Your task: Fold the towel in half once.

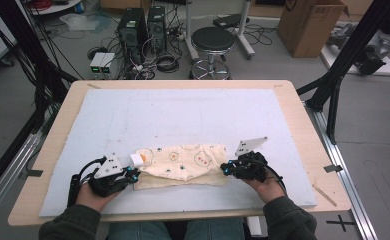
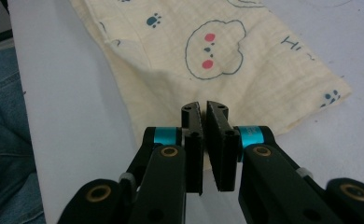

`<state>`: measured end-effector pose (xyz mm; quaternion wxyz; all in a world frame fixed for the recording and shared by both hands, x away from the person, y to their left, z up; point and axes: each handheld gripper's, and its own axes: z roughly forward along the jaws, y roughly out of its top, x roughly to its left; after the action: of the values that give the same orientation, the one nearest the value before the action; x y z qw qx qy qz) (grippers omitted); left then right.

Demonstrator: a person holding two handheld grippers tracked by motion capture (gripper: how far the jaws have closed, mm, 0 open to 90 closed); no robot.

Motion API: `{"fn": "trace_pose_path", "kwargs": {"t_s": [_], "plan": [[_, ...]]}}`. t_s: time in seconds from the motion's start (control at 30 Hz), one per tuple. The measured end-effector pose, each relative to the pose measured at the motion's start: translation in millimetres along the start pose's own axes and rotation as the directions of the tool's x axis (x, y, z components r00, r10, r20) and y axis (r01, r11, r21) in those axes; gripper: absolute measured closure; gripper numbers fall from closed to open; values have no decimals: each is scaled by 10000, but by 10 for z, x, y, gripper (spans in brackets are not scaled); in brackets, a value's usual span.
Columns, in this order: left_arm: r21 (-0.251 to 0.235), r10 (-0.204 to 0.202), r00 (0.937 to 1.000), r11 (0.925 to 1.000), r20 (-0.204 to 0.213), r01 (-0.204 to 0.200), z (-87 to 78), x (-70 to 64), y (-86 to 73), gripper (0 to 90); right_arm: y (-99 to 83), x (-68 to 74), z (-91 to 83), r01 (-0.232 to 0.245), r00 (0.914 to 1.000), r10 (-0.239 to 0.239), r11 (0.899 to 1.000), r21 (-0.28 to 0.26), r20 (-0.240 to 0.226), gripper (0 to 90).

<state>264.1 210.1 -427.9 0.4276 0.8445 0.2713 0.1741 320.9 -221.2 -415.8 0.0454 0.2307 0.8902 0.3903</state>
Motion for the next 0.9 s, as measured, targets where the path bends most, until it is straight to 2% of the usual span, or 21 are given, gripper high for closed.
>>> {"fn": "trace_pose_path", "kwargs": {"t_s": [0.23, 0.33, 0.47, 0.6, 0.7, 0.9], "plan": [[-3, -118, 9999, 9999, 119, 118, -32, -17, -33, 826, -53, 37, -18, -36, 10000, 37, 10000, 83, -40, 848], [-13, -184, 9995, 9998, 246, 185, -61, -36, -36, 739, -78, 55, -37, -20, 10000, 21, 9999, 99, -82, 818], [-191, -212, 9995, 9996, 237, 217, -144, -42, -40, 681, -86, 64, -108, -72, 9993, 69, 9999, -88, -378, 735], [-468, -333, 9994, 9983, 92, 337, -248, -19, -21, 649, -38, 86, -171, -39, 9990, 19, 9990, -448, -451, 690], [-776, -493, 9988, 9958, 22, 493, -301, 2, 18, 637, 20, 90, -171, 28, 9989, -55, 9984, -569, -471, 676], [-1094, -440, 9990, 9930, 45, 443, -296, 17, 144, 639, 91, 66, -86, -40, 9992, 19, 9986, -527, -402, 690]]}}
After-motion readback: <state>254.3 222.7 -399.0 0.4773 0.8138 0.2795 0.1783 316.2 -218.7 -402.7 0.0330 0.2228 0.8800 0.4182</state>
